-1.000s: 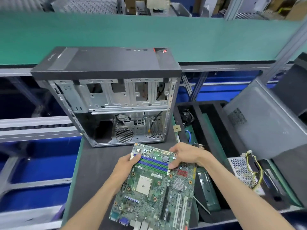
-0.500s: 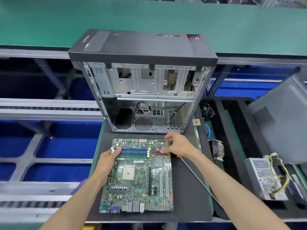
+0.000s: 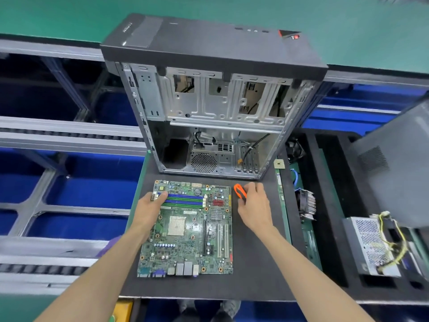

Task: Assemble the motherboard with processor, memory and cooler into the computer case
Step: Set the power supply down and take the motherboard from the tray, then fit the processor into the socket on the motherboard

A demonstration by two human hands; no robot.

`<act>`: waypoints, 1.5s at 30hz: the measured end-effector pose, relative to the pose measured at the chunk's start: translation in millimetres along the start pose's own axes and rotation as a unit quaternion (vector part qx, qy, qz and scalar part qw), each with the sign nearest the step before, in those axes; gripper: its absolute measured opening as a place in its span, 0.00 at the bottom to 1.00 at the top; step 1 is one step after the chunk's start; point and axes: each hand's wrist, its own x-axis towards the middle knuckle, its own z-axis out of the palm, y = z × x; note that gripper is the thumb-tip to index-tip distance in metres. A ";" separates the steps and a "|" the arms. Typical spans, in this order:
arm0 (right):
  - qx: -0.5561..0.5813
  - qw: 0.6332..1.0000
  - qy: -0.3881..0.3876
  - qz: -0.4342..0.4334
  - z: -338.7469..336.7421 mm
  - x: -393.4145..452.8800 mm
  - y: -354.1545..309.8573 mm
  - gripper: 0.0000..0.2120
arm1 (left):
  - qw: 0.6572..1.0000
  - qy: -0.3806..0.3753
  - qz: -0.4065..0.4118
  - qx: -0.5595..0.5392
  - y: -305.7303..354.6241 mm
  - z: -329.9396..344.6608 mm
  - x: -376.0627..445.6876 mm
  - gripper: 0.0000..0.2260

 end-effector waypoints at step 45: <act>0.081 0.984 -0.073 0.141 14.7 -10.2 -3.9 0.14 | 0.876 0.004 0.160 0.456 10.7 24.7 9.5 0.15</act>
